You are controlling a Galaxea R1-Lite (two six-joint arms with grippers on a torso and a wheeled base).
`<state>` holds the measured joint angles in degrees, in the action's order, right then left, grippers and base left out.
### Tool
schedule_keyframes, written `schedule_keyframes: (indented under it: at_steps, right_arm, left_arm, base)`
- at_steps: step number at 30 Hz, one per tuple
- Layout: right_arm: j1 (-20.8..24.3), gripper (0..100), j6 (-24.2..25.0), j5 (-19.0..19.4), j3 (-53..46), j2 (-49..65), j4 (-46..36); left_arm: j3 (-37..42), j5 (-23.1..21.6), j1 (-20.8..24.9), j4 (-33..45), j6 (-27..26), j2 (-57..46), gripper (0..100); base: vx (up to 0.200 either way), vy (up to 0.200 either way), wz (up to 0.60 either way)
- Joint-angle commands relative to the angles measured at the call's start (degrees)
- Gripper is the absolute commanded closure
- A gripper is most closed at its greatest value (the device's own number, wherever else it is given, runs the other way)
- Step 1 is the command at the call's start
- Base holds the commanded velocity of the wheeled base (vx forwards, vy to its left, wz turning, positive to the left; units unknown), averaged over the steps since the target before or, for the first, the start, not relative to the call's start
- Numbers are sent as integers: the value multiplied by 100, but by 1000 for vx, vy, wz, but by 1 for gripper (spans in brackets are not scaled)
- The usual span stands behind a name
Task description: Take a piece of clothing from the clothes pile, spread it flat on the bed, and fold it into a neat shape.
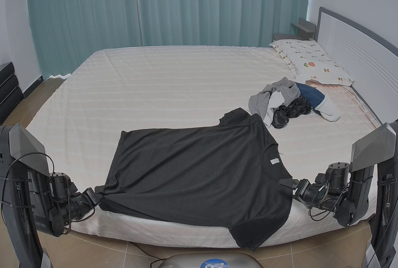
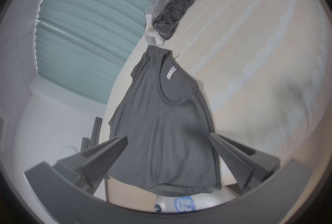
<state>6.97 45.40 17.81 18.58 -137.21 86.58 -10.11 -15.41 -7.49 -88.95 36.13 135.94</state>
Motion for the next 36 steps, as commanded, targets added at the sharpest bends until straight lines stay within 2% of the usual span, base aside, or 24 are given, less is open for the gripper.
schedule_keyframes:
  at_steps: [1,6,14,30,31,36]
  right_arm:
    - [-64,0,-260,-6,357,-201,-282]
    - [-135,0,-365,-181,515,-201,-387]
    - [-302,0,-752,-225,471,-210,-414]
    - [-258,0,-1033,-287,1025,-298,-1231]
    - [-258,100,-1182,-296,1095,-316,-1319]
    - [-258,100,-1297,-384,1306,-342,-1547]
  left_arm:
    - [26,-6,-7,-105,25,-6,100]
    - [35,-6,-7,-105,34,3,100]
    - [44,-6,-7,-105,34,3,100]
    - [53,-6,1,-105,25,-6,100]
    - [53,-6,1,-105,25,3,100]
    - [61,-6,1,-105,34,-6,100]
  base:
    - [0,0,0]
    - [0,0,0]
    - [0,0,0]
    - [0,0,0]
    - [0,0,0]
    - [0,0,0]
